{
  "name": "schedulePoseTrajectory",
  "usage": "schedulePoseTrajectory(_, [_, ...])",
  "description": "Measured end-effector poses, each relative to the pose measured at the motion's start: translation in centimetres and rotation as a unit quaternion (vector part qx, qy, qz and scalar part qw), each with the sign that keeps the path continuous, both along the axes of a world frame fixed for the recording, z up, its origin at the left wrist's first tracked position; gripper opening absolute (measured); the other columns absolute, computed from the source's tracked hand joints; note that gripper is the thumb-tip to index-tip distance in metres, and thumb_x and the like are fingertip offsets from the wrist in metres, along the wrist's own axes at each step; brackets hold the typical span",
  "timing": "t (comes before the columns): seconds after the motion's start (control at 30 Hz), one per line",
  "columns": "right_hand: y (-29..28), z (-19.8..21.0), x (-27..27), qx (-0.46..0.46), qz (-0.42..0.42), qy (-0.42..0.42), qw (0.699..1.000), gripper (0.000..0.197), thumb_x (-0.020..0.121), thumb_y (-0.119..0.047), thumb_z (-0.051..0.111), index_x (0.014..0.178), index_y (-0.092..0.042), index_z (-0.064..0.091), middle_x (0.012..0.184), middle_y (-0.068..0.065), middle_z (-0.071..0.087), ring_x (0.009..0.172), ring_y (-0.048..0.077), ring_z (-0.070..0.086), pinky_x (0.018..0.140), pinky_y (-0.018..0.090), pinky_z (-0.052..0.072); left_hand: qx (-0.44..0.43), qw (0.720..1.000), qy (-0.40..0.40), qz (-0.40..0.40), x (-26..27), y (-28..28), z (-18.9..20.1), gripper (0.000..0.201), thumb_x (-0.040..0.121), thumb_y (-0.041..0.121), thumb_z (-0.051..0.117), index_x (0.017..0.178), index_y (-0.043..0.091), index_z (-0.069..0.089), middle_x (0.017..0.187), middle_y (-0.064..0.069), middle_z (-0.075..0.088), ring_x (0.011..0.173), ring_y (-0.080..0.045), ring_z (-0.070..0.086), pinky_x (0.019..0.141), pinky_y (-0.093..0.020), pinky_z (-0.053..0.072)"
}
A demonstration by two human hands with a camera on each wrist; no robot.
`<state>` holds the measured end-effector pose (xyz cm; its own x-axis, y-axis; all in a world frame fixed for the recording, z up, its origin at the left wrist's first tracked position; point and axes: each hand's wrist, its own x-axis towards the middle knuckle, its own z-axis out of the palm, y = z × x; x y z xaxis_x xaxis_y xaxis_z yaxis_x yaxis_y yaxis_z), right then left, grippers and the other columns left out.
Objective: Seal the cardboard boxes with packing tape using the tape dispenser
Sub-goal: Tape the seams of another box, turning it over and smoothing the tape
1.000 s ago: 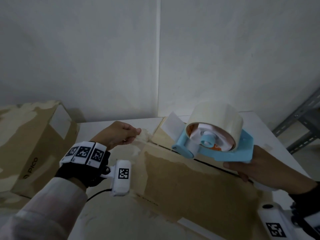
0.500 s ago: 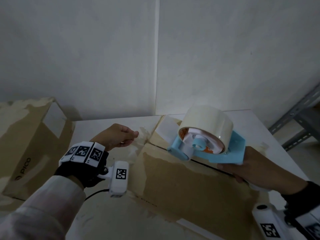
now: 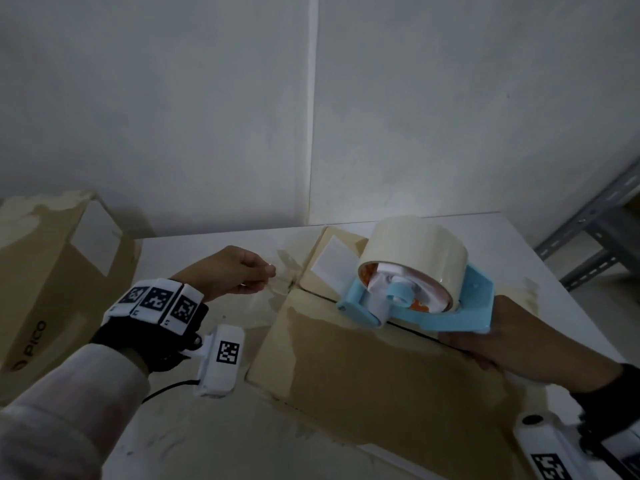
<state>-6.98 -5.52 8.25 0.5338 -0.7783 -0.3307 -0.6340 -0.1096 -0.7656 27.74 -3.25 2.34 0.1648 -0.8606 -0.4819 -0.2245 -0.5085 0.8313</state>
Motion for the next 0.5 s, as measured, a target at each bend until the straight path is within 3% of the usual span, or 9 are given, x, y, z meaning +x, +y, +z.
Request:
schedulePoseTrajectory(0.17, [0.0, -0.2, 0.1, 0.01, 0.005, 0.003, 1.0, 0.01, 0.081, -0.006, 0.063, 0.071, -0.009, 0.064, 0.055, 0.007, 0.057, 0.045, 0.009, 0.049, 0.042, 0.019, 0.037, 0.019, 1.0, 0.008, -0.011, -0.9, 0.0, -1.9, 0.011, 0.087, 0.013, 0.06, 0.083, 0.004, 0.064, 0.073, -0.007, 0.06, 0.065, -0.011, 0.055, 0.063, -0.012, 0.052])
schedulePoseTrajectory(0.23, [0.0, -0.1, 0.3, 0.01, 0.002, -0.007, 1.0, 0.017, 0.081, -0.005, 0.063, 0.068, -0.017, 0.064, 0.053, 0.005, 0.059, 0.044, 0.008, 0.049, 0.042, 0.019, 0.038, 0.023, 0.999, 0.019, -0.021, -1.1, 0.0, -2.4, 0.01, 0.088, 0.012, 0.057, 0.083, 0.006, 0.063, 0.078, -0.009, 0.061, 0.069, -0.013, 0.056, 0.064, -0.012, 0.053])
schedulePoseTrajectory(0.3, [-0.1, -0.2, 0.3, 0.005, 0.009, -0.007, 1.0, 0.024, 0.081, -0.005, 0.063, 0.065, -0.023, 0.063, 0.053, 0.001, 0.062, 0.044, 0.006, 0.05, 0.041, 0.019, 0.038, 0.036, 0.997, 0.036, -0.052, -1.2, -0.1, -2.9, 0.008, 0.089, 0.009, 0.055, 0.086, 0.008, 0.063, 0.087, -0.009, 0.064, 0.078, -0.014, 0.059, 0.073, -0.016, 0.053])
schedulePoseTrajectory(0.4, [-0.4, -0.3, 0.3, 0.007, 0.018, -0.011, 1.0, 0.022, 0.081, -0.007, 0.063, 0.066, -0.022, 0.062, 0.053, 0.0, 0.062, 0.043, 0.004, 0.05, 0.041, 0.018, 0.039, 0.059, 0.991, 0.068, -0.097, -1.1, -0.1, -3.6, 0.013, 0.09, 0.006, 0.053, 0.099, 0.007, 0.061, 0.104, -0.013, 0.064, 0.098, -0.022, 0.06, 0.095, -0.031, 0.048])
schedulePoseTrajectory(0.47, [-0.6, -0.6, 0.2, 0.004, 0.022, -0.003, 1.0, 0.019, 0.081, -0.009, 0.064, 0.066, -0.021, 0.062, 0.052, 0.003, 0.059, 0.042, 0.004, 0.05, 0.042, 0.018, 0.039, 0.057, 0.99, 0.08, -0.1, -1.1, 0.0, -4.0, 0.017, 0.089, 0.005, 0.053, 0.105, 0.003, 0.06, 0.108, -0.015, 0.063, 0.102, -0.025, 0.059, 0.096, -0.034, 0.047])
schedulePoseTrajectory(0.5, [-0.6, -0.7, 0.2, 0.002, 0.022, -0.006, 1.0, 0.018, 0.08, -0.013, 0.066, 0.066, -0.023, 0.062, 0.053, 0.003, 0.059, 0.042, 0.004, 0.05, 0.042, 0.018, 0.04, 0.049, 0.99, 0.079, -0.103, -1.2, -0.1, -4.0, 0.017, 0.089, 0.005, 0.054, 0.105, 0.002, 0.059, 0.106, -0.015, 0.064, 0.099, -0.024, 0.06, 0.092, -0.03, 0.05])
